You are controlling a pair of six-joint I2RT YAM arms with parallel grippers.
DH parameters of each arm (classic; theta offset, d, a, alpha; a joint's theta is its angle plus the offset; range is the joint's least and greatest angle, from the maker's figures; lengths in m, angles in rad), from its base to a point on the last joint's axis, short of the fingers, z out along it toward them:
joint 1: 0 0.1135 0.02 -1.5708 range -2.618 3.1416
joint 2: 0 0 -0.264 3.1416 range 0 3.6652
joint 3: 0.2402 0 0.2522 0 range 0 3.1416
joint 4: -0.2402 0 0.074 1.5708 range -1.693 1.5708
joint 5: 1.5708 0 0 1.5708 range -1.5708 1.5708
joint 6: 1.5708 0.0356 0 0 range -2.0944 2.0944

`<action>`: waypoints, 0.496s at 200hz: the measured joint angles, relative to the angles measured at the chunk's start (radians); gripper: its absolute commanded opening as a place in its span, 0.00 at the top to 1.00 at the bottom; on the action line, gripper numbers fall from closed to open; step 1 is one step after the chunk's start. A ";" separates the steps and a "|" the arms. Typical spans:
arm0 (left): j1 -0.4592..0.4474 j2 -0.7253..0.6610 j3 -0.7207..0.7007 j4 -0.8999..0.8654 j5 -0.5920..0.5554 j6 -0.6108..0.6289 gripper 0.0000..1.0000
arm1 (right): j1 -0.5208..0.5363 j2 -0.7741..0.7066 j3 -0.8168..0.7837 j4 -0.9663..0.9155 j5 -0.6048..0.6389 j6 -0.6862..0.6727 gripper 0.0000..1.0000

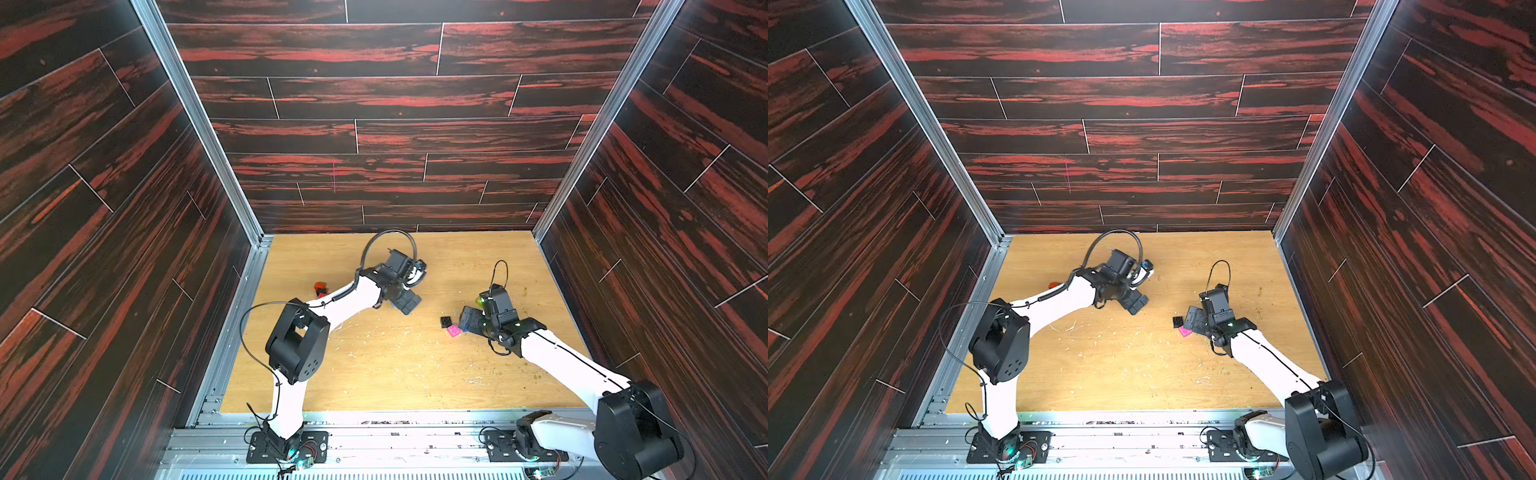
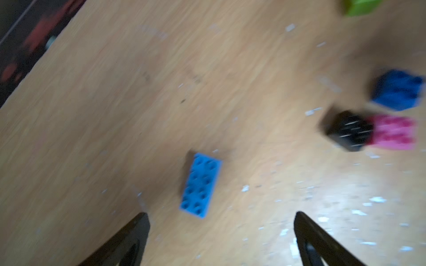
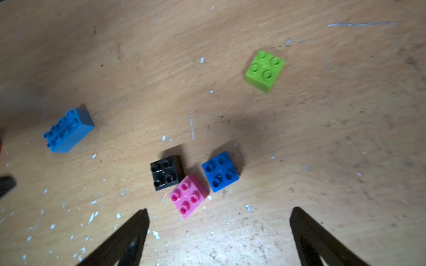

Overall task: Assemble the letter v with lego
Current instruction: Move the lego brick at the center of the board, then pick up the lego brick from the center of the board.

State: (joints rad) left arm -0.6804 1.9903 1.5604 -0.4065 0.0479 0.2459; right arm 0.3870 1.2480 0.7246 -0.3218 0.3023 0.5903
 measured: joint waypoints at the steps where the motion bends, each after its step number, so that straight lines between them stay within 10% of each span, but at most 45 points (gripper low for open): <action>1: -0.002 0.000 0.000 0.001 0.000 0.000 0.00 | 0.000 -0.001 0.000 -0.001 0.001 0.000 0.01; 99: -0.135 0.233 0.132 -0.018 0.077 0.006 0.00 | -0.223 -0.106 -0.077 -0.021 -0.154 -0.019 0.02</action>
State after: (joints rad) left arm -0.8158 2.2230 1.6928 -0.4240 0.1249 0.2516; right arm 0.1638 1.1423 0.6479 -0.3424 0.1482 0.5716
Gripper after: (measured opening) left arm 0.999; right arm 0.984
